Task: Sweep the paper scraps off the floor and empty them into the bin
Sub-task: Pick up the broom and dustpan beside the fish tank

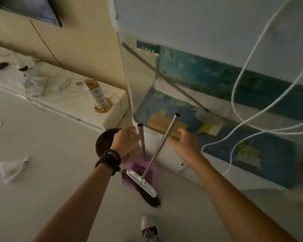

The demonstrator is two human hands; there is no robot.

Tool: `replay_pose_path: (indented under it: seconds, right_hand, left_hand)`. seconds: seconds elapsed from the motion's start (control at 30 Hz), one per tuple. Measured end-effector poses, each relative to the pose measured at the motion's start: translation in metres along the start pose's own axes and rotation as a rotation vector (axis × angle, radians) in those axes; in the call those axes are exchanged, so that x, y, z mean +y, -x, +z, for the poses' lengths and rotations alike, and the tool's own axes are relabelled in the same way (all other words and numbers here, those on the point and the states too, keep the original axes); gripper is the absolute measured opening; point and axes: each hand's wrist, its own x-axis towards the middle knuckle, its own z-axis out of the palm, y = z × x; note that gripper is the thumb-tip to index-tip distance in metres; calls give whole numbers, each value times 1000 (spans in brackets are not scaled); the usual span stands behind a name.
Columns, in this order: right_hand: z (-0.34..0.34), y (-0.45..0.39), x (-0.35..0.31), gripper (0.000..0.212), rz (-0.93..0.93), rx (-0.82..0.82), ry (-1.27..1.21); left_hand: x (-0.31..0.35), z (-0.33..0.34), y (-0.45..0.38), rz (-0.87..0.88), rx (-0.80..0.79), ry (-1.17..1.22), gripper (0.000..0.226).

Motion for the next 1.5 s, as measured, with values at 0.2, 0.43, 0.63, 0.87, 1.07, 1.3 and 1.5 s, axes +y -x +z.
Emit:
replay_pose_path:
  seconds: [0.2, 0.43, 0.63, 0.87, 1.07, 1.3, 1.5]
  right_hand:
    - [38, -41, 3, 54, 35, 161, -111]
    - [48, -66, -5, 21, 231, 19, -498]
    - [40, -71, -2, 33, 505, -327, -841]
    - [61, -68, 2, 20, 812, -739, -903]
    - [89, -56, 4, 27, 918, -822, -1008]
    - [46, -25, -45, 5, 741, -1017, -769]
    - [-5, 33, -93, 18, 517, -1203, -617]
  left_hand:
    - [-17, 30, -56, -30, -2, 34, 43]
    - [-30, 39, -90, -26, 43, 76, 30]
    - [-41, 45, -96, 40, -118, -58, 26]
    - [-55, 53, -91, 87, -153, -156, 23]
    - [-62, 31, -72, 247, -112, -232, 15]
    - [-54, -26, -23, 223, -11, -204, 17]
    - [-35, -99, 52, 224, 130, -134, 17]
